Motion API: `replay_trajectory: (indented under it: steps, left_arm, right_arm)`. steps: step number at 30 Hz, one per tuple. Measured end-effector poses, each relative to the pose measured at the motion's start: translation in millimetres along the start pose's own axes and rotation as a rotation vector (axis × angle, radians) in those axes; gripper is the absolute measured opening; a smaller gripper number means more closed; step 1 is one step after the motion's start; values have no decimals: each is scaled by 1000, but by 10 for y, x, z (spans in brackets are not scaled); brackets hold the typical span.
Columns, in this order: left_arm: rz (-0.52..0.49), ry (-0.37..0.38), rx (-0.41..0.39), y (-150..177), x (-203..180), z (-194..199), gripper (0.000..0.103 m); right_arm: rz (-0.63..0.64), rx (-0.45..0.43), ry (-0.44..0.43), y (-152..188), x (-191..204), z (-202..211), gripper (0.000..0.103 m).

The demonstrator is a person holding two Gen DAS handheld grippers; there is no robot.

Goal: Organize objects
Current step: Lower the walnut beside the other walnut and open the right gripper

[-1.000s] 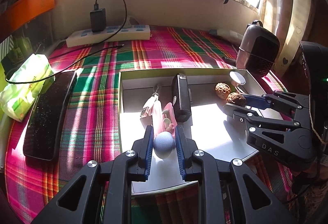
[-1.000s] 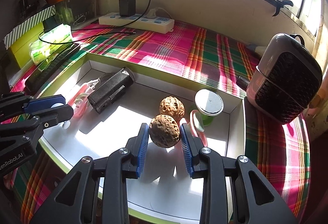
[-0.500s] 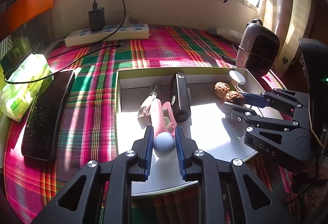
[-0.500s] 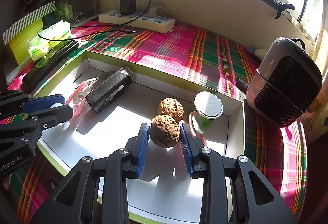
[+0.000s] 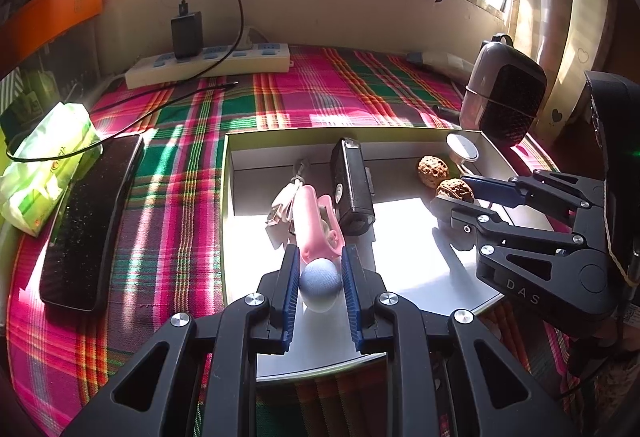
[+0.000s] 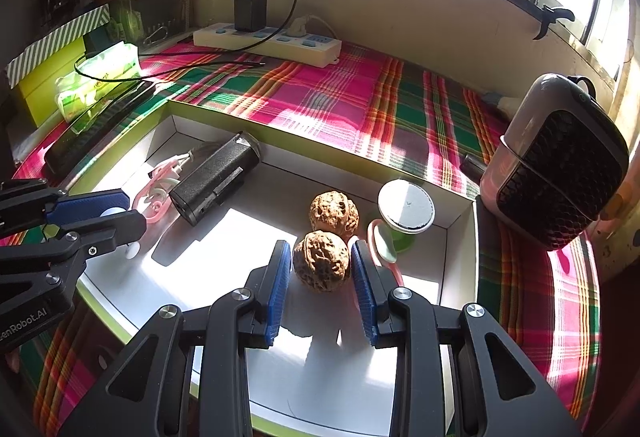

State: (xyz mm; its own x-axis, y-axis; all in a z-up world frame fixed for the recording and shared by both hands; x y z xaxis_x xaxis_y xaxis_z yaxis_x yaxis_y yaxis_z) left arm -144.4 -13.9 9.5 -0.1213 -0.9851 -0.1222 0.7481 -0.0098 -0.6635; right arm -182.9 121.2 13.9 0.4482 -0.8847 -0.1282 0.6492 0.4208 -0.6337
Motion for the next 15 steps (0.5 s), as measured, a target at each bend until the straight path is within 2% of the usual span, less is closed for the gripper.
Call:
replay_trajectory:
  steps: [15]
  left_arm:
    - [2,-2,1,-4,-6,3,20]
  right_arm:
    - [5,-3,0,-7,15,8,33]
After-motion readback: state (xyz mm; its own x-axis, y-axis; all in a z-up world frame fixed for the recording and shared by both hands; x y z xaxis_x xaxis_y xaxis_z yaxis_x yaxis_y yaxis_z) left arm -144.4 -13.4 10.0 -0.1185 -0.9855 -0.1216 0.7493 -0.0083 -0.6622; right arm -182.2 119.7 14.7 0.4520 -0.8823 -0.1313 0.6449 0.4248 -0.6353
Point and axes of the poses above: each gripper's, at about its wrist camera, not at the fingertips, and z roughly against the way its jaws point, x to its left, y to its underside, the point moved 1 cm from there along -z, roughly the way its jaws point
